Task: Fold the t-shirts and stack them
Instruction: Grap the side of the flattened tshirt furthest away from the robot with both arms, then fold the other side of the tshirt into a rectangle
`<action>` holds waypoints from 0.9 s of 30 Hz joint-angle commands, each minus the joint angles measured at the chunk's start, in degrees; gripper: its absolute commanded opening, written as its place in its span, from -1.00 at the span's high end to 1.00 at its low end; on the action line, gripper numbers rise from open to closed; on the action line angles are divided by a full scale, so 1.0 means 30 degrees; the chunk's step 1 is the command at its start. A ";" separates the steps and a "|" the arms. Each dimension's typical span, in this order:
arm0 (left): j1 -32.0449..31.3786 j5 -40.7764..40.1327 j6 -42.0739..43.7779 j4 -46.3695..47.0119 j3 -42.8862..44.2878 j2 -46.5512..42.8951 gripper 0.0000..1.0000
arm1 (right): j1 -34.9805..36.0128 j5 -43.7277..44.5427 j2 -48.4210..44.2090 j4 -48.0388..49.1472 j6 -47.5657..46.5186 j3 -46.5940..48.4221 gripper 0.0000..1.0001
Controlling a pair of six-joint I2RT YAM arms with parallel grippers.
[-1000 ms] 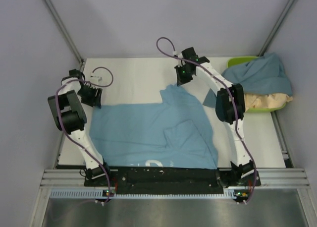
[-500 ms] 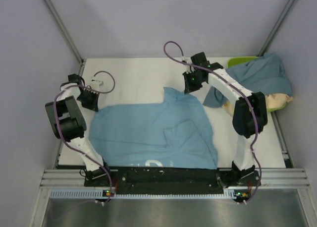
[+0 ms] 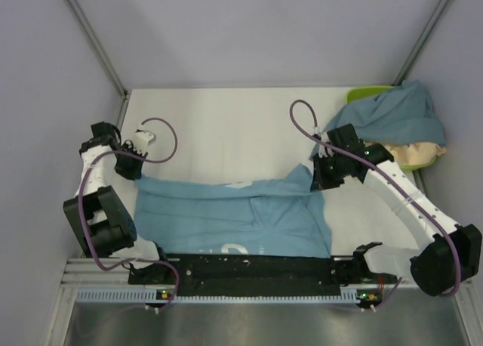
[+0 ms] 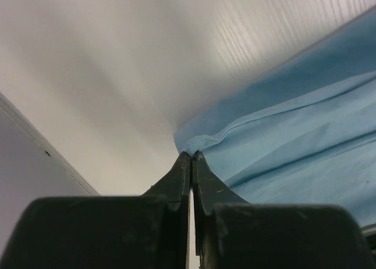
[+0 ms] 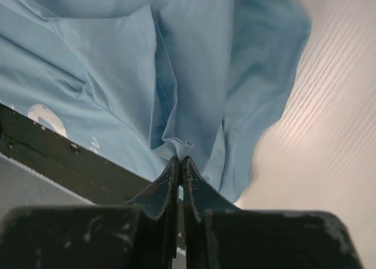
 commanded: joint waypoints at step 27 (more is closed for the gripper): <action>0.0541 0.1144 0.2761 -0.0798 -0.0298 -0.1471 1.00 | 0.0243 -0.2594 -0.0771 -0.1350 0.2742 -0.4785 1.00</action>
